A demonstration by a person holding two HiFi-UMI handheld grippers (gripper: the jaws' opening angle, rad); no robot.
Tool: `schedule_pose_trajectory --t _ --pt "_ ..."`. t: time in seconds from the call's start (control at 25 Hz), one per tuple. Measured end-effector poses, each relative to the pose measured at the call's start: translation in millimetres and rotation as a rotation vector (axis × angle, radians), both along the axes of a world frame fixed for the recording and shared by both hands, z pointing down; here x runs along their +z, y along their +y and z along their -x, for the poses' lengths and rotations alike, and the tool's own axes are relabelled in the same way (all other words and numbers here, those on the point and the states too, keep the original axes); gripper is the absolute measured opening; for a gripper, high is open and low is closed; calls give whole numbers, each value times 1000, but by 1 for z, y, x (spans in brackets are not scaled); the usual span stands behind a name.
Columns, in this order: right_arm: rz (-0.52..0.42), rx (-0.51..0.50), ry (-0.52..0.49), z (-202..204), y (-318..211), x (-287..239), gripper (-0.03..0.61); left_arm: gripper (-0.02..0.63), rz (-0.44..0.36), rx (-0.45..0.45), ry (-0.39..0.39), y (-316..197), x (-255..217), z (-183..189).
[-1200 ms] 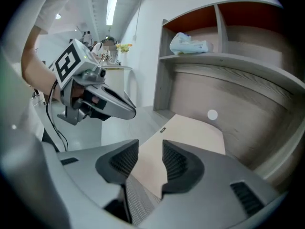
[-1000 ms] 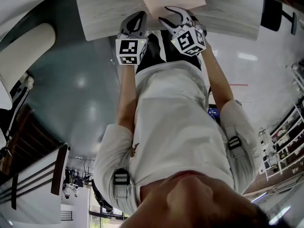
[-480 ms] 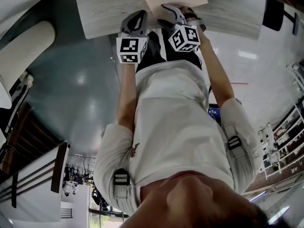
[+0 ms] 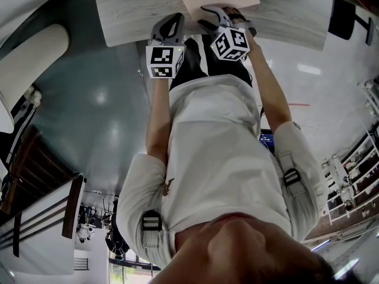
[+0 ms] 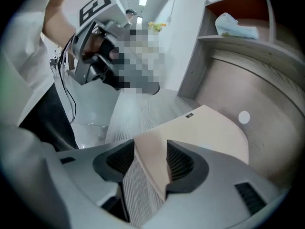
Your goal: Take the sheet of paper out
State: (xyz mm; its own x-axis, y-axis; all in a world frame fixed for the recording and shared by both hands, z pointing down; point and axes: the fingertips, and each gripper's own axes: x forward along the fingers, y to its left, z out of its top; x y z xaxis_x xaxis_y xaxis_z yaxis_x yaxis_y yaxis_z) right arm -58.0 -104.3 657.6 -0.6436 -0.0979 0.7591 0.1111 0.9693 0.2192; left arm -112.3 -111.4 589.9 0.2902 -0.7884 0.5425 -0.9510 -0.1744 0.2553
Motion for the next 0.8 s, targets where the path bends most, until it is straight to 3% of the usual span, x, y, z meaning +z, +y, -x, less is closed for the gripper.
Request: schedule_pose_trajectory --t 0.32,0.52,0.8 --pt "207 67 -86 3 3 -14 168 25 23 3 2 4 12 -3" --pt "157 60 -107 8 5 -24 66 25 48 38 -10 2 22 -13" --pt "144 133 -192 14 -5 -49 25 25 76 61 -8 0 39 -21"
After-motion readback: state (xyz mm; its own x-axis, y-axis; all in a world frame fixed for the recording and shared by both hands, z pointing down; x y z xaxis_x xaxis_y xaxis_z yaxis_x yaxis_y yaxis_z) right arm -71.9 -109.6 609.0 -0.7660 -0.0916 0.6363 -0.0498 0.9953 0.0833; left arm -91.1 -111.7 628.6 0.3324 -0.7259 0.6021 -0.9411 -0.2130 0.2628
